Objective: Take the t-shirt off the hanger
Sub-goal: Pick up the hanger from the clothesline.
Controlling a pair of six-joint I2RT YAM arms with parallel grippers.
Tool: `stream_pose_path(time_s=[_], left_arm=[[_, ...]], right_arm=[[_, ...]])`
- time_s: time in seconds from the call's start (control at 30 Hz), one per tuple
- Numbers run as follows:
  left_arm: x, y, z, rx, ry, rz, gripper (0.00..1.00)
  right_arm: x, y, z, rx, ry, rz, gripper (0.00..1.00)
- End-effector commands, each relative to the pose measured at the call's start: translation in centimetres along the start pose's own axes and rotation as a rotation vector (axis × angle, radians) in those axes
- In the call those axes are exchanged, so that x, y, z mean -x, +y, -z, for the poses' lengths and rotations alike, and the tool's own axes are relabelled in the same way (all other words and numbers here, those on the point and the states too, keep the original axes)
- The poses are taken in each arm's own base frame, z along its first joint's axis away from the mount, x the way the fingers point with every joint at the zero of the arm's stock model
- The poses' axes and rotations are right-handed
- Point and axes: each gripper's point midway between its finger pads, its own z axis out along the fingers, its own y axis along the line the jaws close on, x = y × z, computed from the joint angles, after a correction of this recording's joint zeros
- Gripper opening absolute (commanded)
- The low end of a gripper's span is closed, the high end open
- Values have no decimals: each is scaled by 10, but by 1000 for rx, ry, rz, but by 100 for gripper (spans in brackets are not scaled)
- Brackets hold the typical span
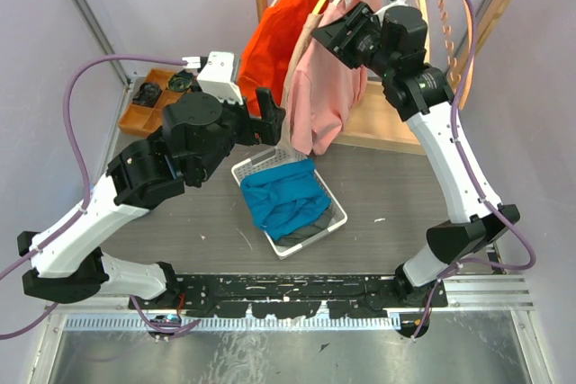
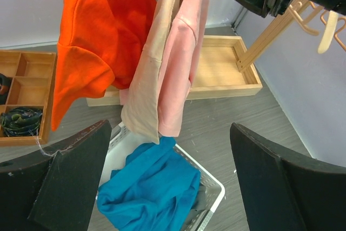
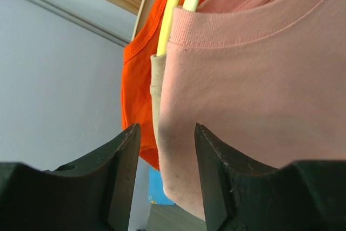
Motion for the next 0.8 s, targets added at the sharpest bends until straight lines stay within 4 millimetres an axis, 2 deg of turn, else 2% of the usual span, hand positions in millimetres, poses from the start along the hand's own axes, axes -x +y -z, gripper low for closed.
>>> stream_pose_path(time_s=[0.0,0.17,0.3,0.37,0.43,0.53,0.77], left_arm=[[23,3,5,-2,-59,35,98],[22,6,5,7,-59,34,98],[20,8,3,17,-57,32,98],[20,8,3,20,-56,33,98],[20,8,3,17,-57,34,98],[20,7,2,12,-57,35,98],[20,-1,-2,-9,-55,39,98]], right_arm=[[5,16,0,10,-33,49,51],[-5,11,-8,-56,-7,72,51],[-5,4,-8,-92,-17,63,49],[-6,0,-7,-106,-21,62,46],[-5,-2,-2,-116,-33,60,37],[-4,-6,5,-131,-47,62,29],[3,-8,26,-150,-84,78,17]])
